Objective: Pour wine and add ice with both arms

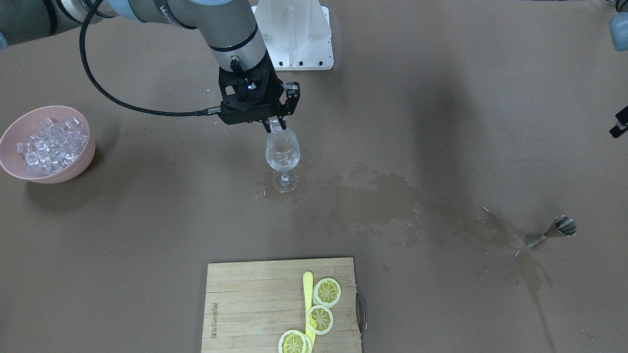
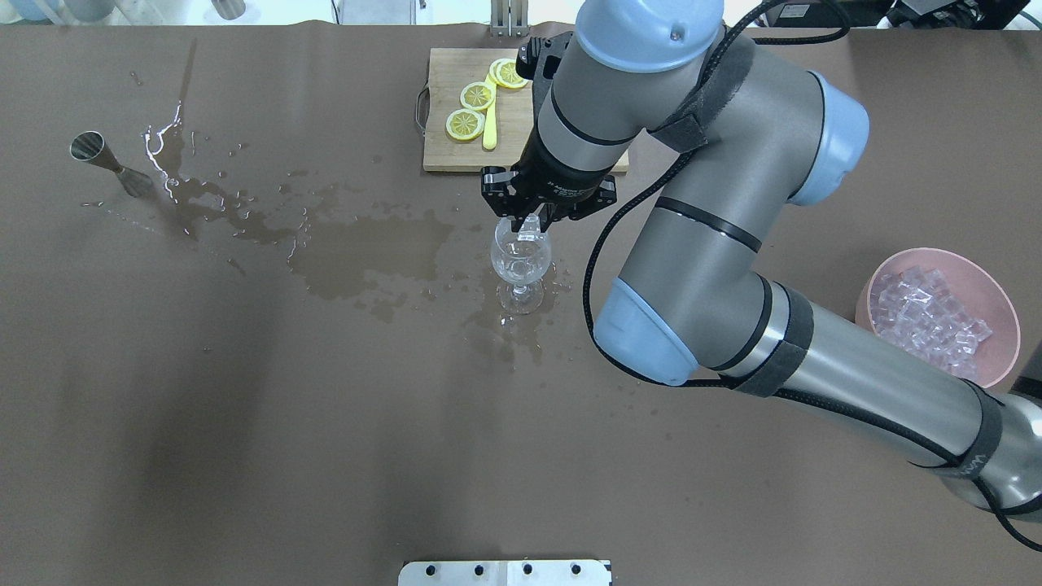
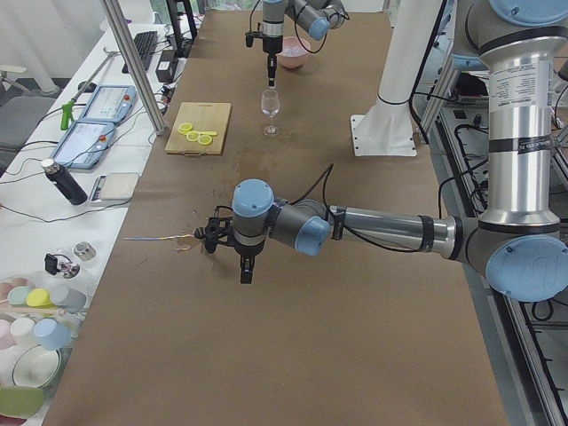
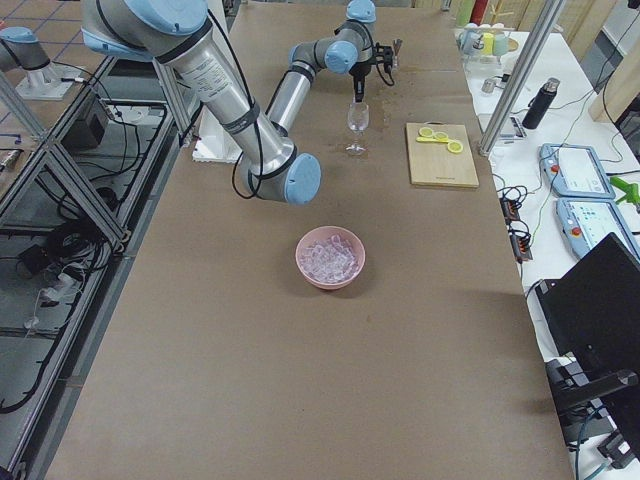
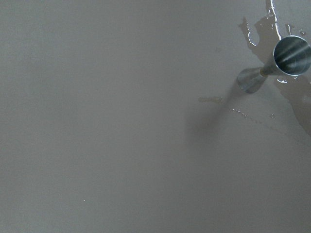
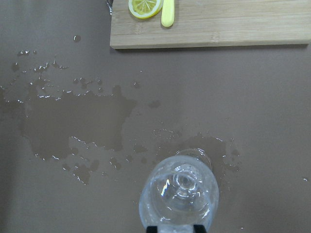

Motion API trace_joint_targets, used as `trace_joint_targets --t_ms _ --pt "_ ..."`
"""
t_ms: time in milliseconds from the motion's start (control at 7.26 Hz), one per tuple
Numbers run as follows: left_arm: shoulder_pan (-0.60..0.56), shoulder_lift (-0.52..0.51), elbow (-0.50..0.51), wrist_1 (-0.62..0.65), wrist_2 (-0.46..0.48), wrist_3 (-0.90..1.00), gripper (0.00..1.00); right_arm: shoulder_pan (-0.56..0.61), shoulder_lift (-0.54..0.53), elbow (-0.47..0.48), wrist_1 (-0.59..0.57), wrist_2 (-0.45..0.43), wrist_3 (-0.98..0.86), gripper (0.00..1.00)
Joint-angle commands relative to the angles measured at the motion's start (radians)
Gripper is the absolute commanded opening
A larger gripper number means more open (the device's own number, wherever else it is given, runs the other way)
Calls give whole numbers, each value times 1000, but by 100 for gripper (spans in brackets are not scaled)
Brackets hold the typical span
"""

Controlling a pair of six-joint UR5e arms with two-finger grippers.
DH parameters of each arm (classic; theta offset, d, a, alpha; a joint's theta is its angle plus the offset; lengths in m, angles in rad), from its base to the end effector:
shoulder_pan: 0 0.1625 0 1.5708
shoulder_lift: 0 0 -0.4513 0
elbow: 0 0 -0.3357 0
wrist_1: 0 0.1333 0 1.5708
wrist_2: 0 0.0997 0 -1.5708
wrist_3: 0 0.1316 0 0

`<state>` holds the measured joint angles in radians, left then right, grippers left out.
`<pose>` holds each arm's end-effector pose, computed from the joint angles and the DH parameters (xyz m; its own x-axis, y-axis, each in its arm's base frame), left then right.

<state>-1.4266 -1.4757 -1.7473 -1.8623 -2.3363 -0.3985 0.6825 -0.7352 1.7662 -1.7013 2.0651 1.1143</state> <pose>0.0186 -0.4209 0.6365 0.6761 -0.0319 -0.7361 0.1395 0.9865 0.0854 -0.4674 -0.4713 0.1711 0.5503 -0.0528 0.8333 -0.0269 0.9964 0.0809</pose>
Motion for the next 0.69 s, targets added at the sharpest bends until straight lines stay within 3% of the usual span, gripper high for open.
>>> trace_joint_targets --t_ms 0,138,276,551 --pt "0 2 0 0 0 1 98 0 5 -11 2 -3 -2 58" --pt "0 0 0 0 2 1 98 0 7 -16 2 -20 -2 72" --pt "0 0 0 -6 2 0 98 0 7 -22 20 -29 -1 78" --pt "-2 2 2 -6 2 0 98 2 7 -21 29 -28 1 78"
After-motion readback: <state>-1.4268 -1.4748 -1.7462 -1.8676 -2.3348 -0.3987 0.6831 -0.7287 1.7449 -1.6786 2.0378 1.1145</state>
